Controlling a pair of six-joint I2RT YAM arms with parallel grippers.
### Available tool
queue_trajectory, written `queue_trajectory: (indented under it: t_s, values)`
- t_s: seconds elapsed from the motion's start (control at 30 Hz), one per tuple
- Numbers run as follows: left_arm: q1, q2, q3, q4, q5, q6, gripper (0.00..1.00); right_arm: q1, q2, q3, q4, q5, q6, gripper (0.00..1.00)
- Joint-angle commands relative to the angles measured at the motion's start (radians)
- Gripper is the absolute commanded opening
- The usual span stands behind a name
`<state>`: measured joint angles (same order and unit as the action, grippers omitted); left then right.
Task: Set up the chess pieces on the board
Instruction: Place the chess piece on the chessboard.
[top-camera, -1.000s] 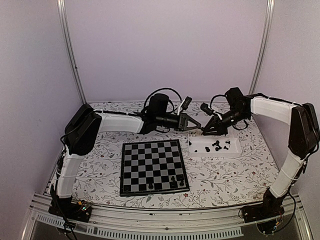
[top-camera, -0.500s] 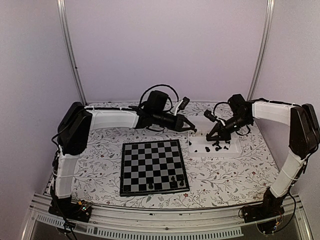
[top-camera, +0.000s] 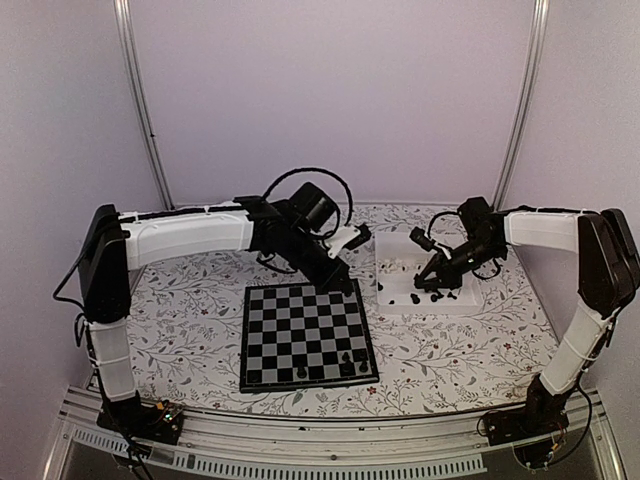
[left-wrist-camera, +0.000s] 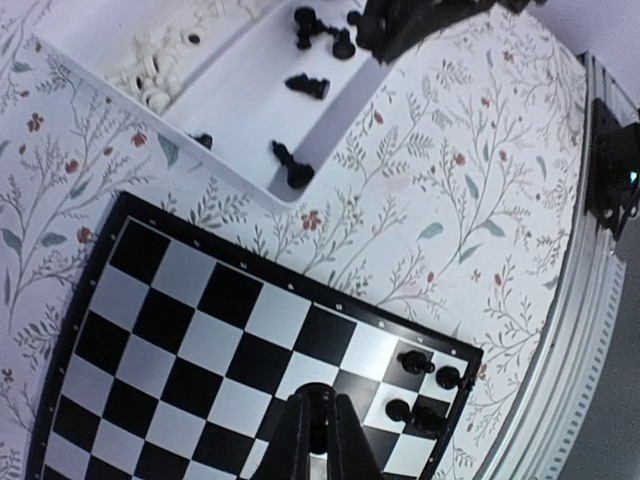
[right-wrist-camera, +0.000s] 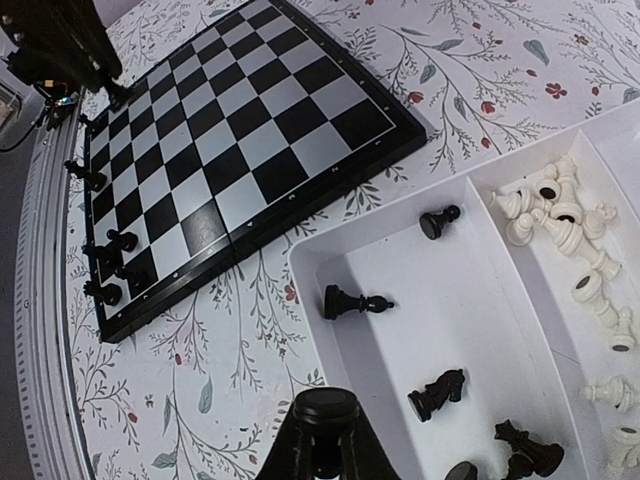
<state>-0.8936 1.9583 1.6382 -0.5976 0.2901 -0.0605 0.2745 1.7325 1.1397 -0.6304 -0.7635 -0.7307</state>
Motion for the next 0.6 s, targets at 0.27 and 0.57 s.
queue_trajectory:
  t_s: [0.27, 0.57]
  values:
    - [-0.121, 0.007, -0.094, -0.223, -0.074, 0.076, 0.00, -0.001, -0.007, 0.006, 0.023, 0.019, 0.021, 0.10]
    - [-0.175, 0.021, -0.124, -0.217, -0.114, 0.063, 0.00, -0.001, -0.006, 0.006, 0.021, 0.026, 0.022, 0.11]
